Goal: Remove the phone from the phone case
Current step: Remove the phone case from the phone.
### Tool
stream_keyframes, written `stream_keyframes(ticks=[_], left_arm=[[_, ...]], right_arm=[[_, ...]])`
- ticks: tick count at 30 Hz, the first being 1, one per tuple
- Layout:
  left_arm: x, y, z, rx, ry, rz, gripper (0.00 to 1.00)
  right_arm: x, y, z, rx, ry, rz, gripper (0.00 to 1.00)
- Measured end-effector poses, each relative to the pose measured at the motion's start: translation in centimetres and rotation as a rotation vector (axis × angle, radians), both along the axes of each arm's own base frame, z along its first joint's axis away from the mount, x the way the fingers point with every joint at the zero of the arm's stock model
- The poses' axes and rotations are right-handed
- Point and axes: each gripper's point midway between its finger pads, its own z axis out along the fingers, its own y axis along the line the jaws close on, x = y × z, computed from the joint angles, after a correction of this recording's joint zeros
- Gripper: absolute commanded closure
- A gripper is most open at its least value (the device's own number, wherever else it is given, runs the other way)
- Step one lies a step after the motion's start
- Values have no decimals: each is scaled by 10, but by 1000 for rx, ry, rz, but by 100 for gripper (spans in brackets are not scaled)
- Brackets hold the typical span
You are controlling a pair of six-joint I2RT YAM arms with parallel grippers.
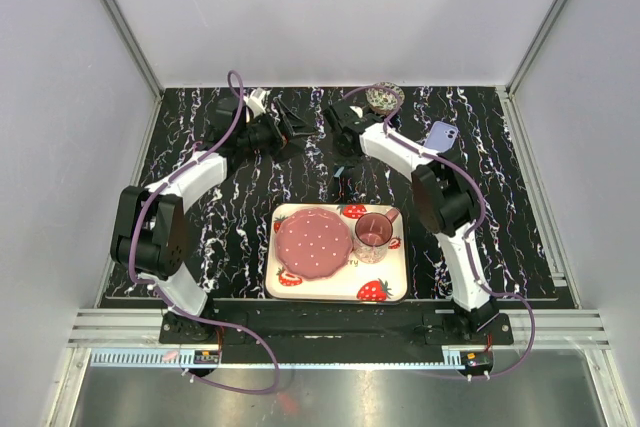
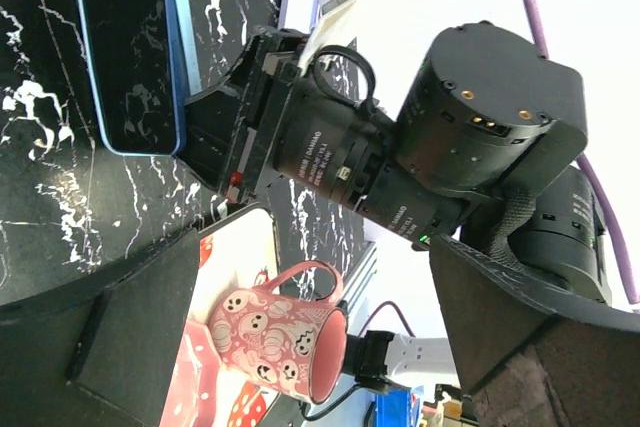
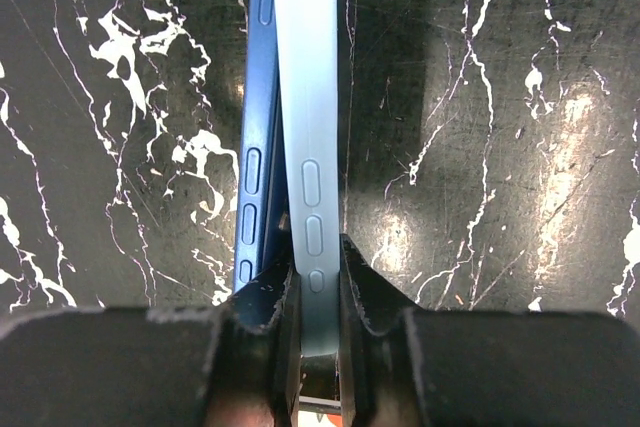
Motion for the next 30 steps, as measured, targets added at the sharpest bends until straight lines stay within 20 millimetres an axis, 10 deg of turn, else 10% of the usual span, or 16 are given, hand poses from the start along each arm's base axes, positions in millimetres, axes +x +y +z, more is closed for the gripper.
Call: stream_keyframes(ticks=[7, 30], left_arm=[[-4, 5, -26, 136, 40, -2, 22], [2, -23, -105, 404, 181, -44, 27]], right_arm=[[-2, 0, 1, 53, -36, 49, 100], [-14, 8, 0, 98, -70, 181, 100]])
